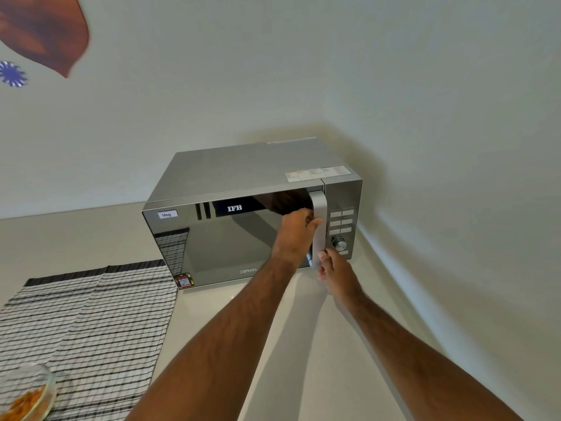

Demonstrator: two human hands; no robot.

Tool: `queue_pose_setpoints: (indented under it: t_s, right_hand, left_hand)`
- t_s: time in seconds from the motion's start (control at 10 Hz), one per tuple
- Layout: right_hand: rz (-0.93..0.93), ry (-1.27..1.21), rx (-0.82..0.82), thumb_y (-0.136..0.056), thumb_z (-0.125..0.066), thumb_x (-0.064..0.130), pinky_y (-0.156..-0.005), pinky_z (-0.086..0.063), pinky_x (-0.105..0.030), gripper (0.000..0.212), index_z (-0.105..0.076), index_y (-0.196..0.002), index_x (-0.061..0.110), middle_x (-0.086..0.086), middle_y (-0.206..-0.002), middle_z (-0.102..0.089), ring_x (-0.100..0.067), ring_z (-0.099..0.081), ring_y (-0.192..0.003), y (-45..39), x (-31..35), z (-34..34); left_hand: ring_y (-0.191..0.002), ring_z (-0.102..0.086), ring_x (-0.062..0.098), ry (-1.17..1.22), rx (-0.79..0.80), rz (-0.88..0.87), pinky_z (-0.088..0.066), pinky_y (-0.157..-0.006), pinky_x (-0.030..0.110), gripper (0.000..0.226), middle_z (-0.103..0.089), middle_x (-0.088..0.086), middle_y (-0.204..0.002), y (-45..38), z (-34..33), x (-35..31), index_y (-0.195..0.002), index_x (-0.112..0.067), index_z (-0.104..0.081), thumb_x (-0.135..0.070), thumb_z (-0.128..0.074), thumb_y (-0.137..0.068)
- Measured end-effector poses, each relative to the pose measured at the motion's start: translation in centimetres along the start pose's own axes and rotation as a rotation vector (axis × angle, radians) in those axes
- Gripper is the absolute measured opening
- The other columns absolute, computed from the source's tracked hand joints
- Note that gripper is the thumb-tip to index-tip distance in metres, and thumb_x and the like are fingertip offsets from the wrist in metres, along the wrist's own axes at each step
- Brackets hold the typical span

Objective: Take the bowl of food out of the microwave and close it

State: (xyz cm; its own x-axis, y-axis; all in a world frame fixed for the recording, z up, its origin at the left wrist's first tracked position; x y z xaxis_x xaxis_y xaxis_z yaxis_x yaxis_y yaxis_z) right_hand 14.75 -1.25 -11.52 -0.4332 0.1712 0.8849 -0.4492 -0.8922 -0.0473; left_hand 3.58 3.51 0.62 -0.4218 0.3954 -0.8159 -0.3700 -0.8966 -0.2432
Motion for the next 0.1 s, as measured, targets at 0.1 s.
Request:
queue_pose_setpoints:
  t_s: [0.1]
  right_hand:
    - [-0.068,-0.122,0.019,-0.111,-0.038,0.05,-0.095,-0.062,-0.046,0.039,-0.056,-0.13,0.021,-0.009,-0.118,-0.07,-0.023,-0.071,-0.103,0.81,-0.17,-0.09]
  left_hand:
    - [-0.123,-0.069,0.023,0.047,-0.003,0.012,-0.053,-0.105,0.031,0.029,-0.074,0.009,-0.132,0.21,-0.41,0.45,-0.132,-0.01,-0.07,-0.024,-0.063,-0.108]
Point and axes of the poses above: each hand's wrist, its own y-axis away from the middle knuckle, its own z-axis out of the back of the hand, x = y × z, the point moved 1 cm from there along -y, towards the middle knuckle
